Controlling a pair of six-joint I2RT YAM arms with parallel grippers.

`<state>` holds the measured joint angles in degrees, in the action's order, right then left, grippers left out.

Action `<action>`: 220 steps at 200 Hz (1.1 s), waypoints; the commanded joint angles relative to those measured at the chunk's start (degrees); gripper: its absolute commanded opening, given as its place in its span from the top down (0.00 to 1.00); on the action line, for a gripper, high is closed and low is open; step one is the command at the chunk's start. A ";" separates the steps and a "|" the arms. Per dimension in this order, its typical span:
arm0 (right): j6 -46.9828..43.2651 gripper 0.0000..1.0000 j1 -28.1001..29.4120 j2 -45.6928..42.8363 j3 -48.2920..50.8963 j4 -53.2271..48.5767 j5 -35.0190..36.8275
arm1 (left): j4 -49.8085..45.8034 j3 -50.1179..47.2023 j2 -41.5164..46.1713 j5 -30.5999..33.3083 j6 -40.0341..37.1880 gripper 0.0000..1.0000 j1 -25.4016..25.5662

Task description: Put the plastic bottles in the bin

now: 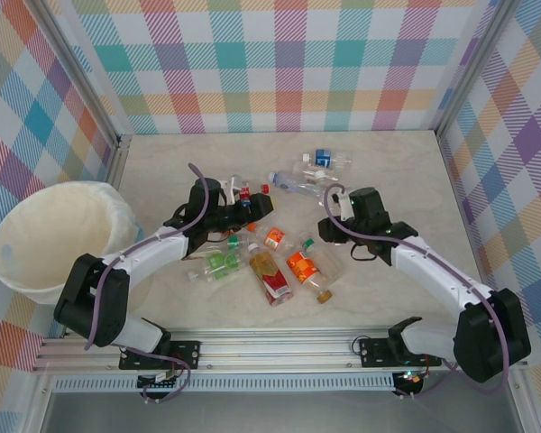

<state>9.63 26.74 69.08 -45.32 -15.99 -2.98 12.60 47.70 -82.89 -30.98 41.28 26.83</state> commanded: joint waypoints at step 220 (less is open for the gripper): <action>-4.40 0.48 10.88 7.24 -8.93 9.08 -27.41 | 4.32 7.83 0.23 4.45 0.73 0.64 1.82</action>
<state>5.98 36.88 77.91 -53.60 -11.70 -26.46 18.50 53.52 -83.20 -25.63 43.72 28.69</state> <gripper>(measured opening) 0.495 0.463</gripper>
